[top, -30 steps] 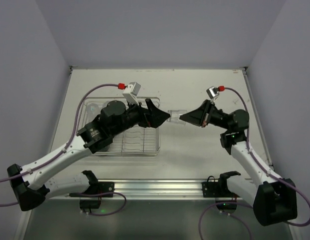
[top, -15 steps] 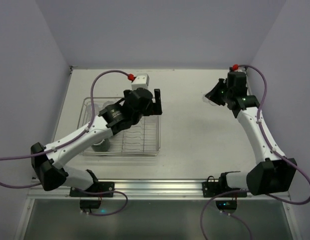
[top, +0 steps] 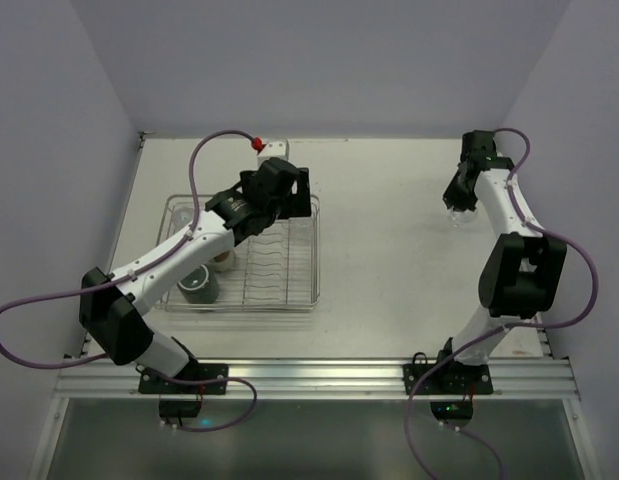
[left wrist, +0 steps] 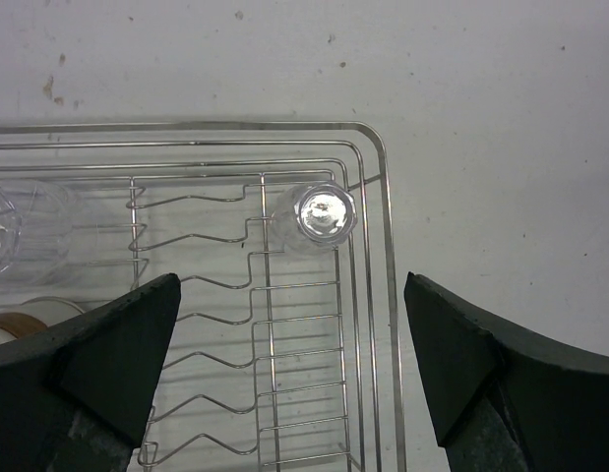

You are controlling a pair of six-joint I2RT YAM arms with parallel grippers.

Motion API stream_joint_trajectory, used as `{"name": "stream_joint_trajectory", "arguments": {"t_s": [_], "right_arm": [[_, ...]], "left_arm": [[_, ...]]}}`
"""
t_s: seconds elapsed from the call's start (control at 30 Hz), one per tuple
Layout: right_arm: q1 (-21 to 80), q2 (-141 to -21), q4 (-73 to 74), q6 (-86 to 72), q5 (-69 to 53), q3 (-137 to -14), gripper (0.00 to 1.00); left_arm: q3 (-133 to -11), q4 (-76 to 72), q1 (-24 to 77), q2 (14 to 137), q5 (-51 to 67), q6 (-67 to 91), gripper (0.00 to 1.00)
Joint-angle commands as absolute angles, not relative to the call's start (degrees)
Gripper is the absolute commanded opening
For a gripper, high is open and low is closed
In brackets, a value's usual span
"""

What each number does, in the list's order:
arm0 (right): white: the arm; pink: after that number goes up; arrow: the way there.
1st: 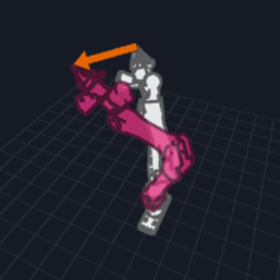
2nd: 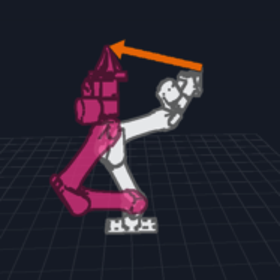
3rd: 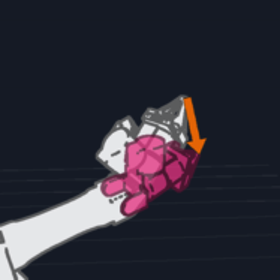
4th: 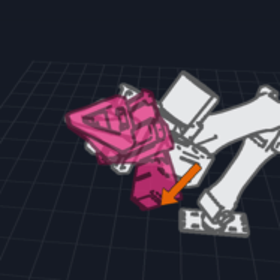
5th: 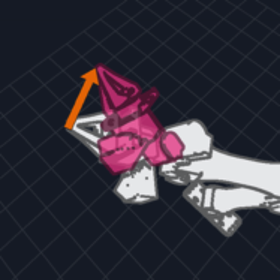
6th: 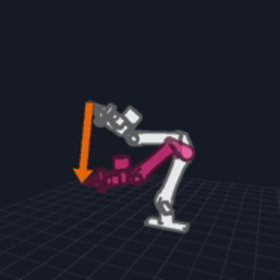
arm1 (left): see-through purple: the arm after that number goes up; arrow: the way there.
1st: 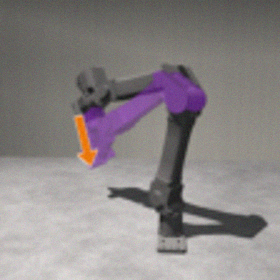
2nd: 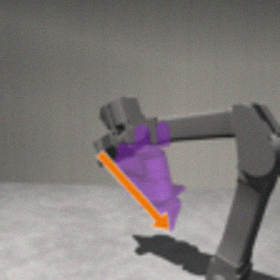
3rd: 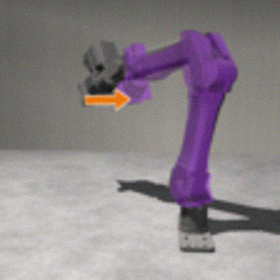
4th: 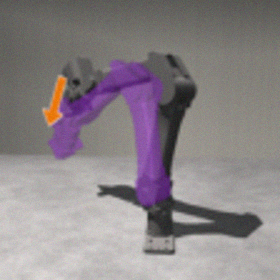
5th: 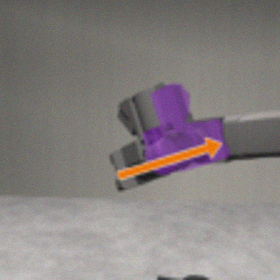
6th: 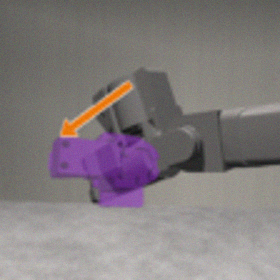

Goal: Unload the cups from the dish rack

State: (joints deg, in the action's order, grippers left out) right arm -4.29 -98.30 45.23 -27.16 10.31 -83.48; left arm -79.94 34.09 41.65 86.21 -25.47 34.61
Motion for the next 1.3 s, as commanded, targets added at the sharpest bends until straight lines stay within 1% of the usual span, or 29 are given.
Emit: {"name": "stream_joint_trajectory", "arguments": {"t_s": [0.0, 0.23, 0.37, 0.6, 0.9, 1.1, 1.17, 1.27], "right_arm": [[-4.66, -102.02, 46.75, -25.66, 13.71, -89.20, 0.00], [-5.10, -111.34, 48.60, -25.49, 13.54, -96.40, 0.00], [-5.54, -113.64, 48.60, -25.49, 12.92, -98.87, 0.00], [-5.71, -116.37, 48.52, -25.40, 12.22, -100.11, 0.00], [-5.71, -117.51, 47.73, -25.84, 11.60, -98.79, 0.00], [-5.71, -117.60, 47.46, -25.75, 11.69, -98.26, 0.03], [-5.71, -117.69, 47.46, -25.75, 11.69, -98.09, 0.06], [-5.62, -117.51, 47.37, -25.66, 11.78, -97.73, 0.13]], "left_arm": [[-79.63, 31.11, 41.13, 86.12, -23.82, 31.73, 1.00], [-82.09, 31.99, 40.43, 90.88, -22.86, 30.85, 1.00], [-82.00, 30.94, 39.90, 91.67, -21.10, 30.41, 1.00], [-81.74, 30.32, 39.11, 92.29, -20.30, 29.71, 1.00], [-80.16, 29.44, 38.50, 91.58, -19.34, 29.44, 1.00], [-79.63, 29.79, 37.88, 92.37, -18.90, 29.44, 1.00], [-79.63, 29.88, 37.71, 92.63, -18.63, 29.44, 1.00], [-79.72, 30.32, 37.53, 92.99, -18.81, 29.44, 1.00]]}}
